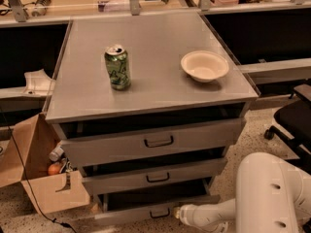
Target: Close bottom drawer
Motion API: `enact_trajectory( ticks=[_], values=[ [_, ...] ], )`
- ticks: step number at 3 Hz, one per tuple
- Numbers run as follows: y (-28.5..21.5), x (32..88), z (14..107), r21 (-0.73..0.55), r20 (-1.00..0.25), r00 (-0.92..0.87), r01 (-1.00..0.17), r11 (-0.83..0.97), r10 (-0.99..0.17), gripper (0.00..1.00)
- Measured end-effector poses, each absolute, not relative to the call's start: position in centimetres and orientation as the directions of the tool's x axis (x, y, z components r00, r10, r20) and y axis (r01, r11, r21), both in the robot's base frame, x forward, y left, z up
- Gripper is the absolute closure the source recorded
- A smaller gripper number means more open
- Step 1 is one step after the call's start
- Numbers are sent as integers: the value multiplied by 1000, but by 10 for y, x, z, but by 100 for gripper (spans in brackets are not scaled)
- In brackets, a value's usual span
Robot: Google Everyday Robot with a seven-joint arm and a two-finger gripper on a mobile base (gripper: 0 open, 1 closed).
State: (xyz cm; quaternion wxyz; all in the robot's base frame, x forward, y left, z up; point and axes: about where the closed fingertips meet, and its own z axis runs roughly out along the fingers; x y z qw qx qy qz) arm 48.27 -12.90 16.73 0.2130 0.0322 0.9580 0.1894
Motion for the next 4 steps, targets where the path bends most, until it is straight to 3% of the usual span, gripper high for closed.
enact_trajectory(
  ticks=[4],
  values=[
    [-127,522,164,384,-445,-870,27,923,211,100]
  ],
)
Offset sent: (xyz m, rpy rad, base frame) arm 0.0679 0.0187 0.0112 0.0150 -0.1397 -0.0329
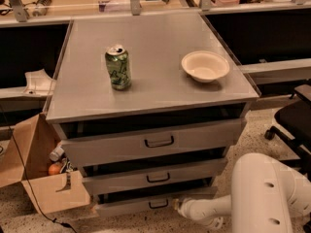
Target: Close bottom drawer
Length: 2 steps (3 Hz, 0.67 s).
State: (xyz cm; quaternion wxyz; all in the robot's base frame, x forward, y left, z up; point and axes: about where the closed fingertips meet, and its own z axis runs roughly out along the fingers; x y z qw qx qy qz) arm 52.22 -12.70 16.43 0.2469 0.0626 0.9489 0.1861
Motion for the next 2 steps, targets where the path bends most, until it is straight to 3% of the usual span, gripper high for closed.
enact_trajectory(
  ticks=[2],
  values=[
    [-126,528,163,392,-447,-865,40,919,228,100]
  ],
)
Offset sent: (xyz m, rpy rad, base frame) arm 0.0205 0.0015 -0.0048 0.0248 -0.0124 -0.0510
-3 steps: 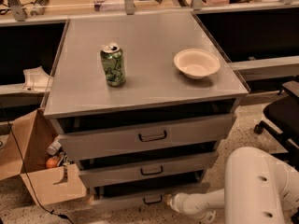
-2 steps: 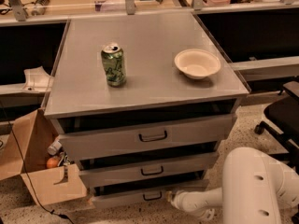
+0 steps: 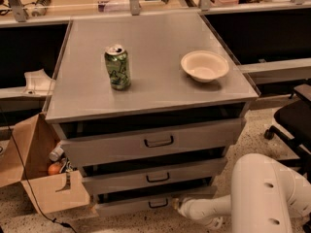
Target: Close bottom drawer
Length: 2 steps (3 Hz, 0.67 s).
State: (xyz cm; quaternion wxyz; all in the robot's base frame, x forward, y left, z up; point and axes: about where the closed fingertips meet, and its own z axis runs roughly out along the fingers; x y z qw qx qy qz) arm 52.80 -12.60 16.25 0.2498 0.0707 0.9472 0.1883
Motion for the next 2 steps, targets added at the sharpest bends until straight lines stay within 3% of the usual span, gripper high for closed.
enact_trajectory(
  ticks=[2],
  values=[
    [-125,540,165,407,-464,-852,39,913,243,100]
  ],
)
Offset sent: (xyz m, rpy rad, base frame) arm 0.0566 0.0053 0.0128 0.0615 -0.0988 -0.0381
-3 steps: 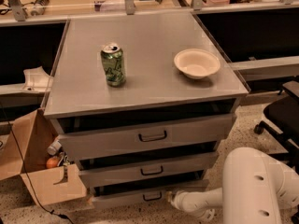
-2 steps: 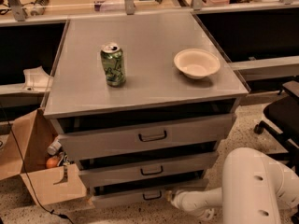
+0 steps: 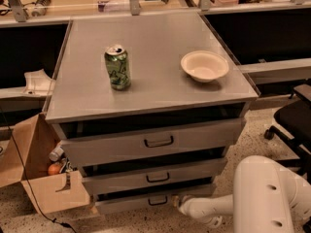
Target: Close bottom drawer
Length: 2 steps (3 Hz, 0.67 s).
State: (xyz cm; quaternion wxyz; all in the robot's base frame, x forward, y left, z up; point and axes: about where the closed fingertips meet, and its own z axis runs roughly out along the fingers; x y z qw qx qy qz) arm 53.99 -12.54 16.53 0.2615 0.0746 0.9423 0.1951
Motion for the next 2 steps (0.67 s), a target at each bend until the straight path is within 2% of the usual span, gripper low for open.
enact_trajectory(
  ticks=[2],
  values=[
    [-130,550,161,406,-467,-841,70,911,273,100]
  ],
)
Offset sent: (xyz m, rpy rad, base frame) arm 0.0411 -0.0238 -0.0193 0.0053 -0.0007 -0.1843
